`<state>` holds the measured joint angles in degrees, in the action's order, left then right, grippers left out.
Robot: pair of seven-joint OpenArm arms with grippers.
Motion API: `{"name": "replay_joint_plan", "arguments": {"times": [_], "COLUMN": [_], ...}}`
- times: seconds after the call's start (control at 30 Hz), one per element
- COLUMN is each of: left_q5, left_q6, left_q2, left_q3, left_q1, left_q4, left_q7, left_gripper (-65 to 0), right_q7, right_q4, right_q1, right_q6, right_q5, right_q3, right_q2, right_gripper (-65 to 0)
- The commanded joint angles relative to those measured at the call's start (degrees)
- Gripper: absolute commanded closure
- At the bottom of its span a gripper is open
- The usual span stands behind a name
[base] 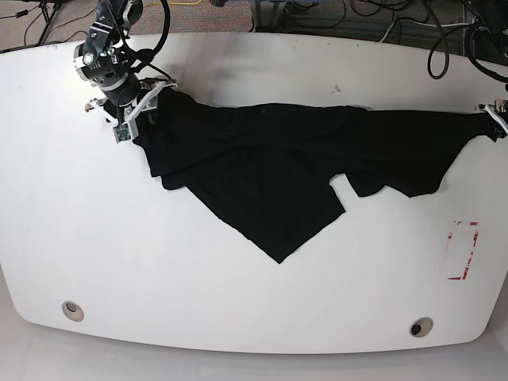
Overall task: Layout the t-shirt on the table in an organized manner, then fold the t-shirt properly
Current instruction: 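Drag the held t-shirt corner with the right gripper toward the shirt center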
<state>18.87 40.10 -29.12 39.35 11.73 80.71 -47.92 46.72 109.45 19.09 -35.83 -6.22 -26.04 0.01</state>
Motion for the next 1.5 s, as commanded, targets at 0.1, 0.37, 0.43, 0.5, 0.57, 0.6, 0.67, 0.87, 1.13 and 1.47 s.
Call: {"name": "replay_joint_plan", "arguments": {"times": [0.1,0.37,0.43,0.5,0.57,0.6,0.67,0.87,1.13,1.47], "left_q5": [0.51,0.51,0.51,0.51,0.51,0.51,0.51,0.51,0.51,0.60], "left_q6": [-0.10,-0.10,-0.10,-0.10,-0.10,-0.10,-0.10,-0.10,-0.10,-0.10], "left_q2": [-1.60,-1.60,-1.60,-1.60,-1.60,-1.60,-1.60,-1.51,-1.51,-1.43], "left_q3": [0.34,0.51,0.51,0.34,0.34,0.34,0.34,0.25,0.25,0.43], "left_q1": [-0.52,-0.52,-0.69,-0.69,-0.69,-0.69,-0.78,-0.96,-0.96,-0.96], "left_q4": [0.66,1.01,1.01,1.01,1.01,1.01,1.01,1.01,1.10,1.10], "left_q7": [1.55,1.64,1.64,1.64,1.64,1.64,1.64,1.64,1.64,1.64], "left_gripper": [0.0,0.0,0.0,0.0,0.0,0.0,0.0,0.0,0.0,0.0], "right_q7": [-0.87,-0.96,-0.96,-0.96,-0.87,-0.79,-0.79,-0.79,-3.77,-11.07], "right_q4": [4.44,6.55,5.94,4.97,3.56,2.77,0.22,-9.54,-23.95,-38.64], "right_q1": [0.29,-3.66,-5.51,-7.71,-10.78,-11.93,-14.65,-22.39,-30.04,-34.61], "right_q6": [0.10,-0.34,-0.34,-0.34,-0.34,-0.34,-0.34,-0.34,-0.17,0.01], "right_q5": [-0.59,-1.03,-1.03,-1.03,-1.03,-1.03,-1.03,-0.68,-0.59,-0.59], "right_q3": [-0.11,0.06,0.15,0.33,0.42,0.42,0.50,4.20,11.05,15.71], "right_q2": [0.38,0.47,0.47,0.56,0.56,0.56,0.56,1.35,3.46,5.84], "right_gripper": [-55.0,-60.6,-60.6,-60.6,-60.6,-60.6,-60.6,-60.6,-60.6,-60.6]}}
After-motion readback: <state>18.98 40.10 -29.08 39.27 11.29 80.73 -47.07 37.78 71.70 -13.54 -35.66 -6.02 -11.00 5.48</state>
